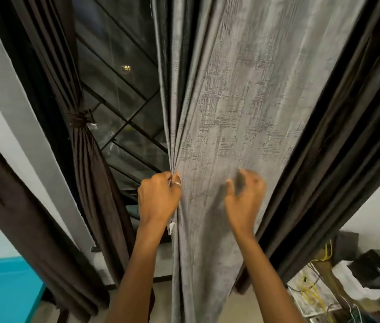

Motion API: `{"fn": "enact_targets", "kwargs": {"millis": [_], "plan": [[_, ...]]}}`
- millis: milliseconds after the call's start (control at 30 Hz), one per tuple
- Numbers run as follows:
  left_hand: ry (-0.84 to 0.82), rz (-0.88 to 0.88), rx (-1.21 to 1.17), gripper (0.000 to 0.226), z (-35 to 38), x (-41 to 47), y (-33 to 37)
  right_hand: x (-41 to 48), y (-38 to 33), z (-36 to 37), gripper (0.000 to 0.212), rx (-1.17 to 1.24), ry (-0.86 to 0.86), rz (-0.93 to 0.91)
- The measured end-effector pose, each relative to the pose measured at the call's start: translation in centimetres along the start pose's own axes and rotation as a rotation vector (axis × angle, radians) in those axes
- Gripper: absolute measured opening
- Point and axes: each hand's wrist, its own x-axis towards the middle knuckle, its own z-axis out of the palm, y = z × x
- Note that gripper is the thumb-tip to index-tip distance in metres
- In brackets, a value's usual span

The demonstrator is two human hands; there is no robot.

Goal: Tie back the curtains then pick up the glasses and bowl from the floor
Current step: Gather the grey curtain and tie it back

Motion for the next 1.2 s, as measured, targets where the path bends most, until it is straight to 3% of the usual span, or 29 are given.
{"fn": "enact_targets", "kwargs": {"millis": [67, 133, 200, 267, 333, 433, 500, 667, 800, 900, 1000, 1200], "plan": [[0.004, 0.015, 0.003, 0.05, -0.1, 0.0, -0.3, 2.5, 1.4, -1.7, 0.072, -0.085, 0.118, 0.124], [-0.007, 0.023, -0.006, 0.052, -0.1, 0.1, -0.5, 4.7, 2.2, -3.0, 0.101, -0.054, 0.046, 0.239], [-0.025, 0.03, -0.023, 0.053, 0.0, 0.3, -0.8, 6.6, 3.1, -4.0, 0.113, 0.065, -0.053, 0.342], [-0.029, 0.037, -0.018, 0.055, 0.0, 0.4, -1.1, 8.3, 3.8, -5.0, 0.103, 0.247, -0.186, 0.43], [-0.022, 0.042, -0.005, 0.056, -0.2, 0.7, -1.4, 9.7, 4.7, -5.9, 0.076, 0.298, -0.325, 0.446], [-0.016, 0.052, 0.006, 0.056, -0.3, 1.0, -2.0, 10.8, 6.4, -6.8, 0.032, 0.208, -0.355, 0.366], [-0.002, 0.053, 0.015, 0.056, -0.5, 1.3, -2.3, 10.8, 6.6, -6.9, 0.021, 0.223, -0.347, 0.34], [0.006, 0.074, -0.013, 0.056, -0.7, 1.4, -2.7, 10.2, 5.5, -5.8, 0.031, 0.242, -0.279, 0.322], [-0.001, 0.081, -0.015, 0.055, -1.3, 1.4, -3.2, 8.9, 4.4, -4.7, 0.026, 0.203, -0.138, 0.16], [0.003, 0.087, -0.001, 0.055, -2.0, 1.5, -3.6, 8.7, 3.9, -3.9, 0.053, 0.204, -0.257, 0.135], [0.007, 0.082, -0.002, 0.056, -2.6, 1.7, -3.9, 9.2, 3.7, -3.6, 0.074, 0.352, -0.421, 0.249], [0.017, 0.085, -0.023, 0.056, -2.8, 1.8, -4.5, 9.6, 5.0, -3.3, 0.034, 0.449, -0.521, 0.269]]}}
